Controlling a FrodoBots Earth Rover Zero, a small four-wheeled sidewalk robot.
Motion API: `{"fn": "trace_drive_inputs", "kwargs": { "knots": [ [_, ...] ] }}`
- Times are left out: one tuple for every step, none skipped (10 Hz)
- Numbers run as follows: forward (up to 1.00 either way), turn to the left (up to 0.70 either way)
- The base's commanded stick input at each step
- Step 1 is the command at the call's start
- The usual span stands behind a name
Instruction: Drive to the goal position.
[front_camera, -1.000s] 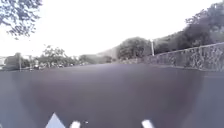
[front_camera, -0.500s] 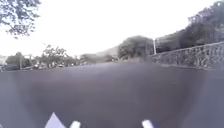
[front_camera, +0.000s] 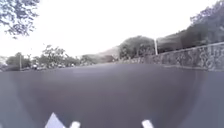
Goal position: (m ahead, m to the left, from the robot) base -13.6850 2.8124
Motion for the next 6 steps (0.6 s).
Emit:
{"fn": "trace_drive_inputs", "kwargs": {
  "knots": [
    [0.70, 0.00],
    [0.70, 0.00],
    [0.70, 0.00],
    [0.70, 0.00],
    [0.70, 0.00],
    [0.70, 0.00]
  ]
}}
